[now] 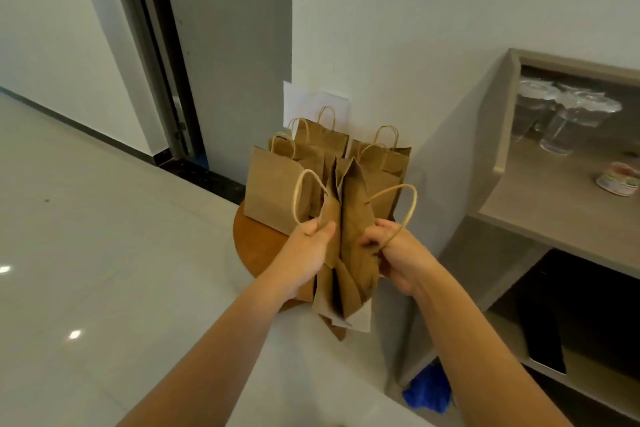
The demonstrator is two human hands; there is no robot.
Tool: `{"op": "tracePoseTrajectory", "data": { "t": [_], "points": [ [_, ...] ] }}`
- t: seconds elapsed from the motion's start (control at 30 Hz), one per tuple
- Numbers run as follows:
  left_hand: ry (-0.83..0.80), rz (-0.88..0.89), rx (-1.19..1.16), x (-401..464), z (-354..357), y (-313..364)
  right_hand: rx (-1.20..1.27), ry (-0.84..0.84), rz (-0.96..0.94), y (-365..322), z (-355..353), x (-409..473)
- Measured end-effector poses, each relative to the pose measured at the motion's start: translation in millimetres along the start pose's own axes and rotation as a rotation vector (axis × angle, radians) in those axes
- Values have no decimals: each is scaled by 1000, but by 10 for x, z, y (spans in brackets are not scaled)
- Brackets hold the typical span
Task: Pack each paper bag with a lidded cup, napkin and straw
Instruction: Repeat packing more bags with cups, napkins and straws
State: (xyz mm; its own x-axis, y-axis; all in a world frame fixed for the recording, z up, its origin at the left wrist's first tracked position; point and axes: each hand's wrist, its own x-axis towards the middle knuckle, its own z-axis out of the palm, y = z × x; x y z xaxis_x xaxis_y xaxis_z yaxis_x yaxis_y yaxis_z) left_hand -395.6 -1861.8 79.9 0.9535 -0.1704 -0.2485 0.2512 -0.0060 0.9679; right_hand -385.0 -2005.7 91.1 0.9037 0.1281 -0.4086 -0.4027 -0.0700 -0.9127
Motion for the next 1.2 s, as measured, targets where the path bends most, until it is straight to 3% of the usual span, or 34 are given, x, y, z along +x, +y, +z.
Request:
{"op": "tracePoseTrajectory", "data": {
  "t": [0.13, 0.33, 0.57, 0.73, 1.03, 1.2],
  "points": [
    [118, 148, 518, 336, 1, -112, -268, 36, 17, 24, -73, 489],
    [225, 136, 1123, 997, -219, -154, -892, 212, -152, 69, -308, 1105],
    [271, -50, 1498, 1484, -379, -50, -1143, 252, 4, 51, -704, 1445],
    [368, -165, 1527, 1663, -471, -137, -1312, 298, 132, 9, -758, 1569],
    [302, -34, 1378, 1933, -599, -268, -1191, 285, 99, 62, -734, 1912],
    [283, -54, 1466, 2044, -703, -320, -1284, 267, 160, 72, -740, 2042]
  ]
}}
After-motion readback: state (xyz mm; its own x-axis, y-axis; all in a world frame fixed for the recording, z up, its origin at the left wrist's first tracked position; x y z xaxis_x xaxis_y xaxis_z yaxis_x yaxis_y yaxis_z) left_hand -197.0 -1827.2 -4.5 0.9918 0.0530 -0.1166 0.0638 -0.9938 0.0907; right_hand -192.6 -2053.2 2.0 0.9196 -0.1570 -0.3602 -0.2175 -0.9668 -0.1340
